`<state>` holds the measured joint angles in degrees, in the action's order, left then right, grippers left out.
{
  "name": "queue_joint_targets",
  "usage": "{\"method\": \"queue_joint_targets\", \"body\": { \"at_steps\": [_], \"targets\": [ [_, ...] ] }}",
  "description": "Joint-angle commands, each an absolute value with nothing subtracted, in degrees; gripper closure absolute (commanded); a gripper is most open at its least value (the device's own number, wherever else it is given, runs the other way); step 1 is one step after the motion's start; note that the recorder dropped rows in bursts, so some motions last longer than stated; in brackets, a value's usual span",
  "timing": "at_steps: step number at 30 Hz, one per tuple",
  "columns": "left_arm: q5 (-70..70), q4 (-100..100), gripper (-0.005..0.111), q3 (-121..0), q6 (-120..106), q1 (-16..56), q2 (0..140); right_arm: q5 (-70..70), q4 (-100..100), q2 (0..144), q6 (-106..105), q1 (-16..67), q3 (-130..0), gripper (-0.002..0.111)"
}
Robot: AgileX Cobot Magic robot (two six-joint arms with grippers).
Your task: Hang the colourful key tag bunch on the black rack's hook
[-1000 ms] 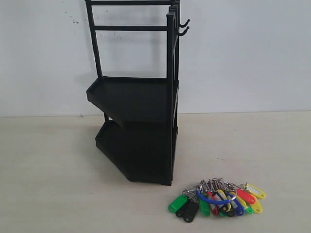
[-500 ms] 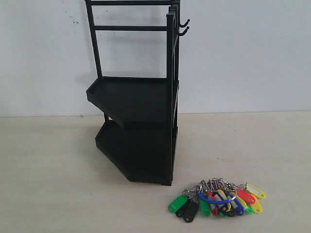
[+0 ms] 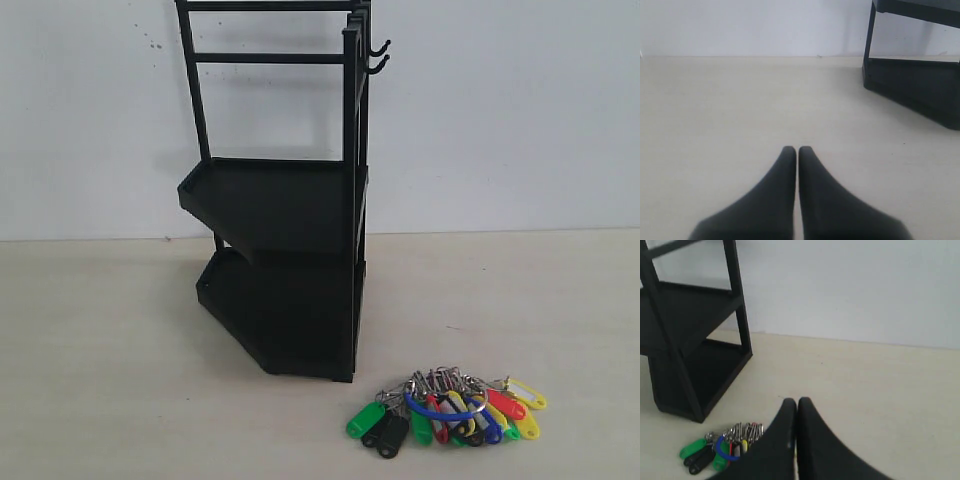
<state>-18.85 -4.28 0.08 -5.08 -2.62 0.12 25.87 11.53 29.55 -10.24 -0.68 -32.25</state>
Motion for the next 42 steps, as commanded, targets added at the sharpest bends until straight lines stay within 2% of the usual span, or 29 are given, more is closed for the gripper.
{"method": "queue_joint_targets", "body": {
  "at_steps": [1,6,11,16,19,24,32,36,39,42],
  "targets": [
    [-18.0,-4.7,0.102,0.0,-4.5,-2.8,0.0,25.9,11.7,33.2,-10.6,-0.9,-32.7,0.108],
    [-18.0,-4.7,0.102,0.0,-4.5,-2.8,0.0,24.7,13.2,34.2,-9.5,-0.9,-32.7,0.108],
    [-18.0,-4.7,0.102,0.0,-4.5,-2.8,0.0,25.4,13.2,41.3,-15.9,-0.9,-33.0,0.108],
    [-18.0,-4.7,0.102,0.0,-4.5,-2.8,0.0,39.8,13.2,56.1,-29.6,-0.6,-39.9,0.108],
    [-18.0,-4.7,0.102,0.0,-4.5,-2.8,0.0,44.6,13.2,64.5,-37.1,2.5,-45.4,0.108],
    [-18.0,-4.7,0.102,0.0,-4.5,-2.8,0.0,43.3,13.2,76.6,-46.5,9.0,-53.4,0.108],
    [-18.0,-4.7,0.102,0.0,-4.5,-2.8,0.0,52.2,-0.5,90.9,-47.4,18.5,-65.3,0.108],
    [-18.0,-4.7,0.102,0.0,-4.5,-2.8,0.0,53.9,-7.0,95.6,-46.9,21.8,-67.4,0.108],
    [-18.0,-4.7,0.102,0.0,-4.5,-2.8,0.0,53.1,-8.1,98.0,-46.9,23.2,-67.5,0.097],
    [-18.0,-4.7,0.102,0.0,-4.5,-2.8,0.0,53.0,-8.9,100.2,-46.9,24.0,-67.5,0.074]
  ]
}}
